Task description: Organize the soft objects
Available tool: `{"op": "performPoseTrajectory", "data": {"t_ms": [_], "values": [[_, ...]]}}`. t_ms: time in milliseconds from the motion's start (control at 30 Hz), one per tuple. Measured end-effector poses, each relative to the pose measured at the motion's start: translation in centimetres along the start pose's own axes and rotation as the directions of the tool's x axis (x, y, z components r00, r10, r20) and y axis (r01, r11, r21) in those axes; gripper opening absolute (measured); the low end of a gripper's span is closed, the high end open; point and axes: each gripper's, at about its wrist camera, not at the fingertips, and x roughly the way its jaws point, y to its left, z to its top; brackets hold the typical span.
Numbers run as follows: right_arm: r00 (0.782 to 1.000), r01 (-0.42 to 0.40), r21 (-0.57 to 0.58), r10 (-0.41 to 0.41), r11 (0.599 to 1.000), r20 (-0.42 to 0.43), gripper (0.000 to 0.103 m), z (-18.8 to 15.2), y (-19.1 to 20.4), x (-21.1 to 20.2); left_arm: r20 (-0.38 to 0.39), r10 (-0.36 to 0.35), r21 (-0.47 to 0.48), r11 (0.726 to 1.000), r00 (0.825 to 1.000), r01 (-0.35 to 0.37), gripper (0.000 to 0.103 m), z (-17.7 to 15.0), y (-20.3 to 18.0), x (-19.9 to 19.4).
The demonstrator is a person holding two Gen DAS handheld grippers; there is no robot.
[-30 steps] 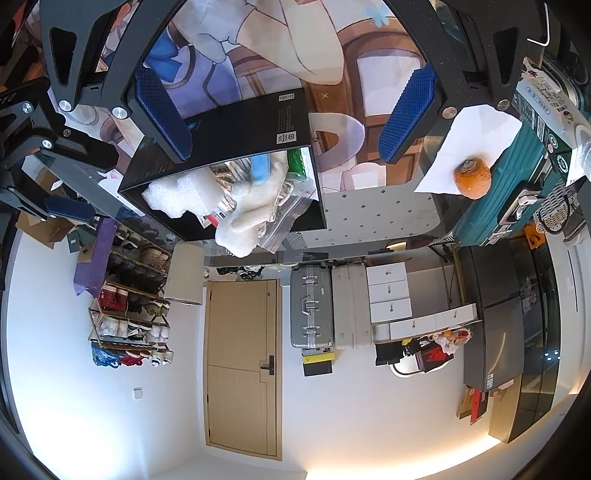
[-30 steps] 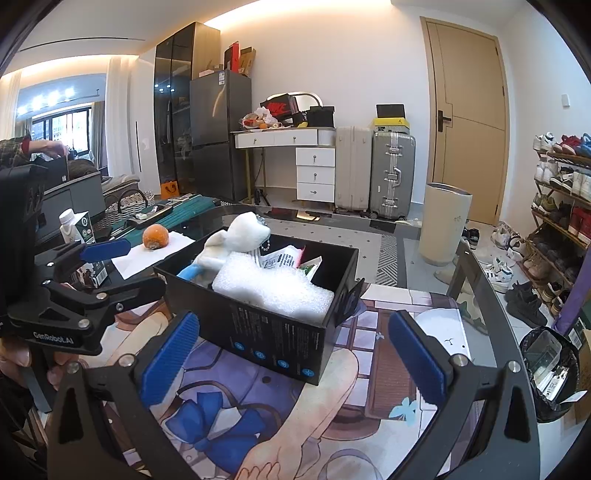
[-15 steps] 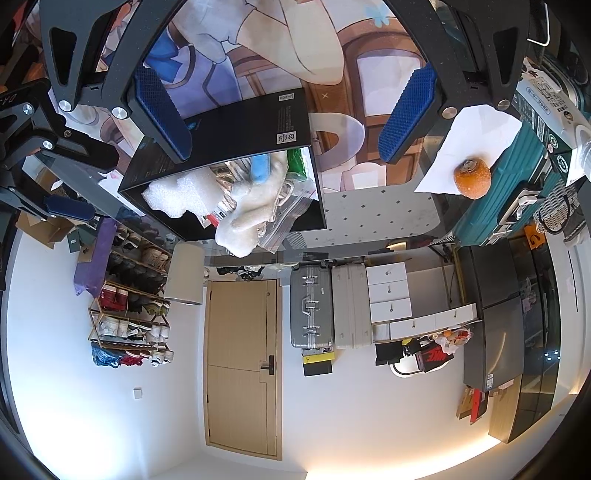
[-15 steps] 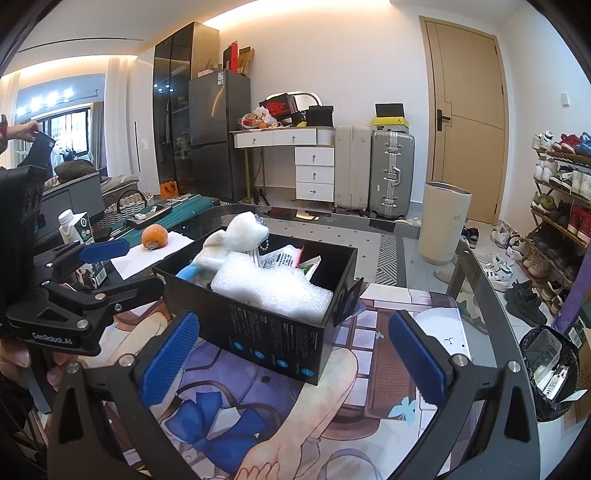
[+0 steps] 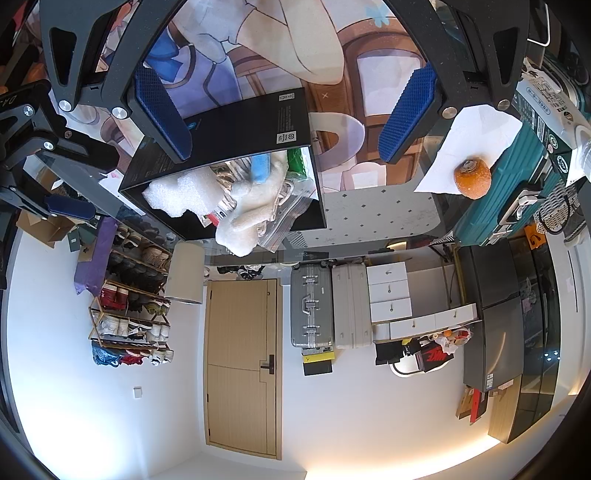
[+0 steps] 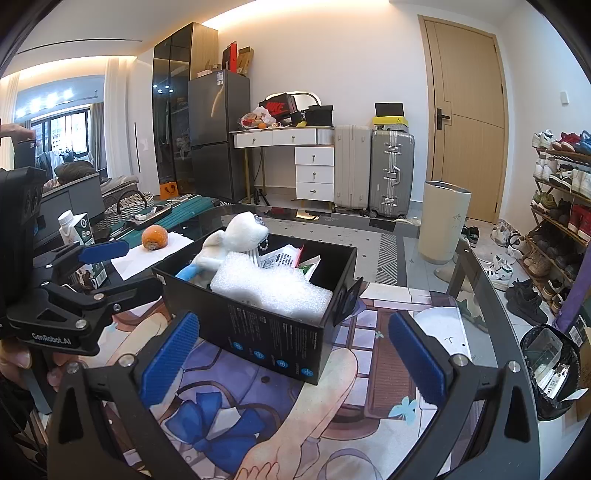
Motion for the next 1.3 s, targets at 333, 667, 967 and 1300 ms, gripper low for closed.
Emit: {"op": "performPoseTrajectory", "data": {"t_ms": [333, 667, 967, 1300], "values": [[1.0, 0.0, 0.0, 0.0, 1.0, 0.0, 0.103, 0.0, 0.0, 0.0, 0.005, 0.005, 0.0, 1.0, 1.0, -0.005, 0.103, 0.0, 0.0, 0.0], [1.0, 0.0, 0.0, 0.0, 1.0, 0.0, 0.103, 0.0, 0.0, 0.0, -0.003, 0.002, 0.004, 1.0, 1.0, -0.002, 0.103, 0.2, -0.1, -0.1], [1.0, 0.001, 0.0, -0.001, 1.0, 0.0, 0.103, 0.0, 0.0, 0.0, -0.003, 0.003, 0.004, 1.0, 1.0, -0.003, 0.103, 0.2, -0.1, -0.1], [0.995, 0.074, 0.008, -0.074, 0.997, 0.074, 0.103, 0.0, 0.1, -1.3, -0.002, 0.003, 0.005, 1.0, 1.0, -0.003, 0.103, 0.2, -0.1, -0.1]]}}
